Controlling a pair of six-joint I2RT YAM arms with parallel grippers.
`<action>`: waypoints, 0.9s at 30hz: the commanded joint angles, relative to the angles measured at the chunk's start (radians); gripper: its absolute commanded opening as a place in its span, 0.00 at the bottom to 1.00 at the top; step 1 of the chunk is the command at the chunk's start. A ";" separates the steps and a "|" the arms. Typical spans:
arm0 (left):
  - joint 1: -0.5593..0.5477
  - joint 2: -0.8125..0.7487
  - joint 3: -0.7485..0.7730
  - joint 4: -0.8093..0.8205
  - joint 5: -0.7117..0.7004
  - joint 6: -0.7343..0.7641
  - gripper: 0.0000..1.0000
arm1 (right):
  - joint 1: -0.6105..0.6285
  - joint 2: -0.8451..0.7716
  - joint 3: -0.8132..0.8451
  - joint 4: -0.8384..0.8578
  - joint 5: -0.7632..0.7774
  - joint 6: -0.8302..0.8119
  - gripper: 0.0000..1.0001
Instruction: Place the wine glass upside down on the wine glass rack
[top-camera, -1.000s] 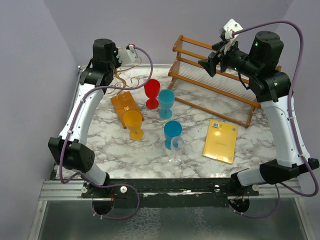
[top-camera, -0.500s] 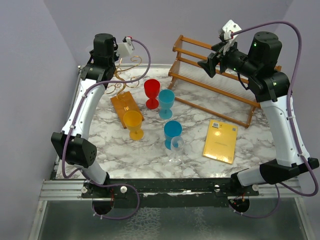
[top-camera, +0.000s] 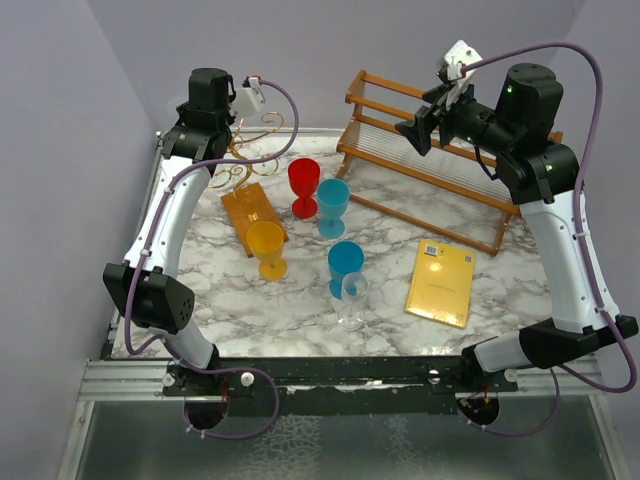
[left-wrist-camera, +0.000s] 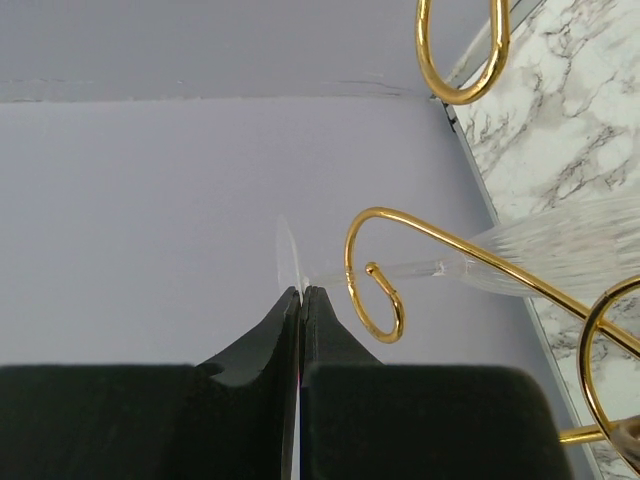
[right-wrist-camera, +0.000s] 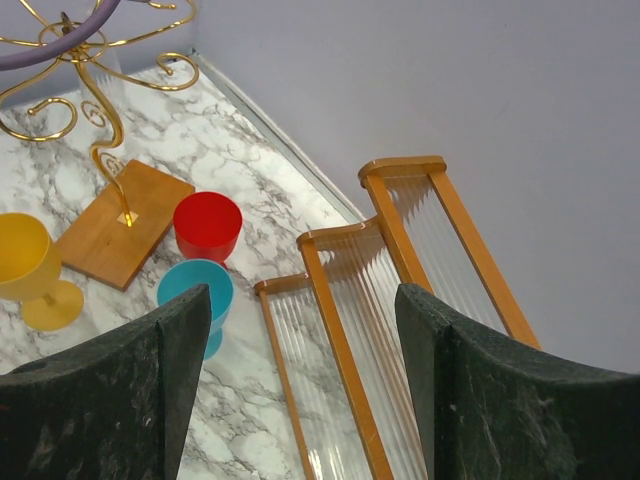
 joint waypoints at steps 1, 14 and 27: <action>0.002 -0.031 0.030 -0.045 -0.009 -0.035 0.00 | 0.006 -0.006 -0.006 0.006 -0.024 -0.008 0.74; 0.001 -0.041 -0.008 -0.077 0.029 -0.066 0.05 | 0.006 -0.009 -0.015 0.010 -0.020 -0.011 0.74; -0.001 -0.064 -0.023 -0.109 0.068 -0.117 0.12 | 0.008 -0.016 -0.046 0.023 -0.002 -0.027 0.75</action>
